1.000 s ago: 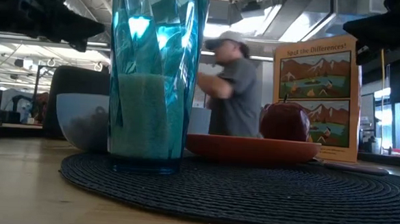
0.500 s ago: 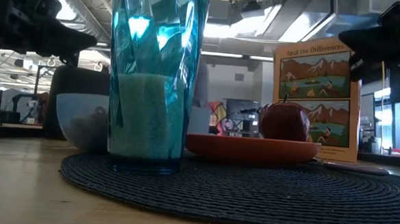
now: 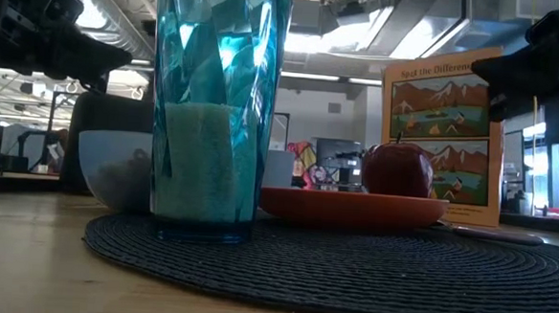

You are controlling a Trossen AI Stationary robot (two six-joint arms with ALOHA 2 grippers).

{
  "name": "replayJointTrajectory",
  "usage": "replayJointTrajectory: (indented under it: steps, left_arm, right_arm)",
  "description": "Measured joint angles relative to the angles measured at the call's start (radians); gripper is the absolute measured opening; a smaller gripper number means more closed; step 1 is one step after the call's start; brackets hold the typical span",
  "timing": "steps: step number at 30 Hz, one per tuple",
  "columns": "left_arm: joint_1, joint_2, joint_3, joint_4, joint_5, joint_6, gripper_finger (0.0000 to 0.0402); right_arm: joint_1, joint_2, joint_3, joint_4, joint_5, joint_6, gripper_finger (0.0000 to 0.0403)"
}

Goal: Arrange a breakfast setting
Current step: Return to Home Position

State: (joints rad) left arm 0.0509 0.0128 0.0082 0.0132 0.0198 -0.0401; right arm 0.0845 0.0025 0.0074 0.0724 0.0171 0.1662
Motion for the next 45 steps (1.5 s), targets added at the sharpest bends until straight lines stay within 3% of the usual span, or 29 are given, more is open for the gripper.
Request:
replayJointTrajectory:
  steps: [12, 45]
  left_arm:
    - [-0.028, 0.008, 0.0, -0.005, -0.024, 0.002, 0.0]
    - [-0.027, 0.008, 0.0, -0.005, -0.019, 0.006, 0.0]
  right_arm:
    - [0.0, 0.0, 0.0, -0.008, 0.051, -0.043, 0.0]
    - [0.0, 0.001, 0.0, -0.03, 0.051, -0.041, 0.0]
